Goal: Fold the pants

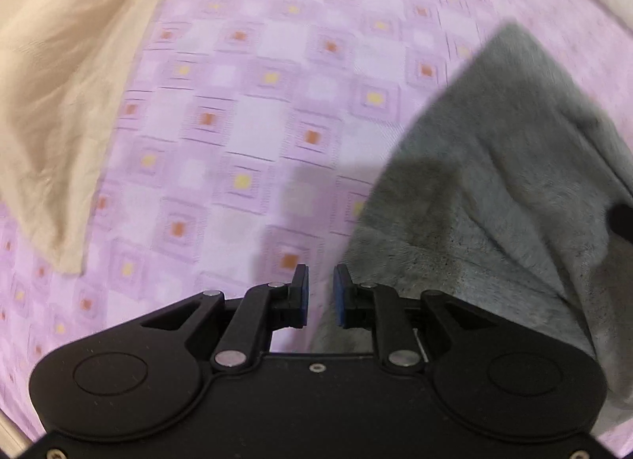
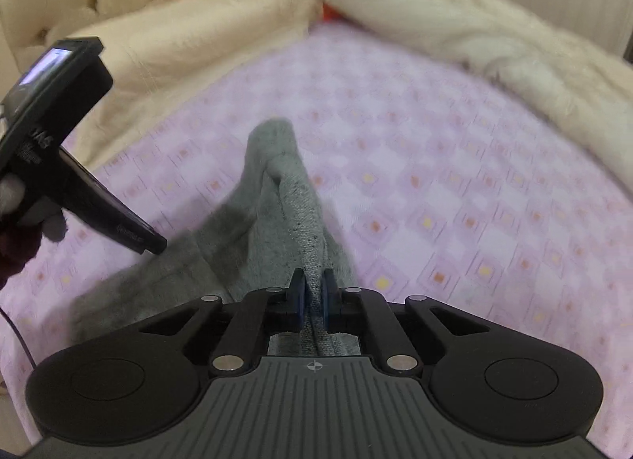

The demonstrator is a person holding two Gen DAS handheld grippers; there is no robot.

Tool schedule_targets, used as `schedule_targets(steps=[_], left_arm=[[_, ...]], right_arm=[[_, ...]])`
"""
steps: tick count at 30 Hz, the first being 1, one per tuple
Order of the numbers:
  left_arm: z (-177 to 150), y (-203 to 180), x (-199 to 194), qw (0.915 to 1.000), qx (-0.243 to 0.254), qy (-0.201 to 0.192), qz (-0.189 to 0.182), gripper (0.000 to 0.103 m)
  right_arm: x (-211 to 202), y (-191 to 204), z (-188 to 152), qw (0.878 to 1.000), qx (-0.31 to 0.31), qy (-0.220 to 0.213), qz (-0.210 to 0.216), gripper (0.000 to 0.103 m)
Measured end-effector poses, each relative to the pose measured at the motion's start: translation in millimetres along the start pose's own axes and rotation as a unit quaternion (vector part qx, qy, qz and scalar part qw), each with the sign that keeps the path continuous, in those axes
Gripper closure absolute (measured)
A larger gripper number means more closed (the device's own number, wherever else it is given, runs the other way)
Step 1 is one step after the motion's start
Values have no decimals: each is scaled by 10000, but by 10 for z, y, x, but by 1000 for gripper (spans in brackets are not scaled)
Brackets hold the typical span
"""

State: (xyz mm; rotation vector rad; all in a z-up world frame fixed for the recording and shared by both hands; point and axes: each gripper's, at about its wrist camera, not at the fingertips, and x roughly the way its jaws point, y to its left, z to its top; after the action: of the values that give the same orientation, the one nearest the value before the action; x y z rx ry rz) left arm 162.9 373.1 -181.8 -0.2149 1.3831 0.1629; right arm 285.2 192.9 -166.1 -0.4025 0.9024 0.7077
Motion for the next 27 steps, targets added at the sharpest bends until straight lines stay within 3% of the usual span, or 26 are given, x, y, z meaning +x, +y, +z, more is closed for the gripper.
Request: schedule_targets(steps=[4, 6, 9, 12, 16, 21, 27], left_arm=[[-138, 380, -396, 9987, -426, -211, -201, 78], [-244, 535, -558, 9977, -580, -334, -108, 69], [-384, 626, -613, 9982, -457, -366, 142, 66], [-512, 539, -589, 9993, -133, -287, 175, 66], [-587, 368, -559, 9997, 57, -201, -146, 64], [-671, -60, -478, 9967, 639, -139, -490, 43], [-921, -513, 105, 9868, 1551, 435, 149, 43]], right_arm=[[-593, 389, -117, 9963, -580, -490, 412, 95], [-709, 651, -279, 9930, -947, -416, 579, 95], [-630, 1037, -612, 9891, -1166, -25, 903, 95], [-471, 1342, -890, 9848, -1438, 295, 934, 95], [-367, 1507, -1033, 9816, -1505, 522, 1055, 95], [-368, 1585, -1061, 9782, -1639, 609, 1121, 95], [-317, 1571, -1115, 9781, -1629, 677, 1104, 95]])
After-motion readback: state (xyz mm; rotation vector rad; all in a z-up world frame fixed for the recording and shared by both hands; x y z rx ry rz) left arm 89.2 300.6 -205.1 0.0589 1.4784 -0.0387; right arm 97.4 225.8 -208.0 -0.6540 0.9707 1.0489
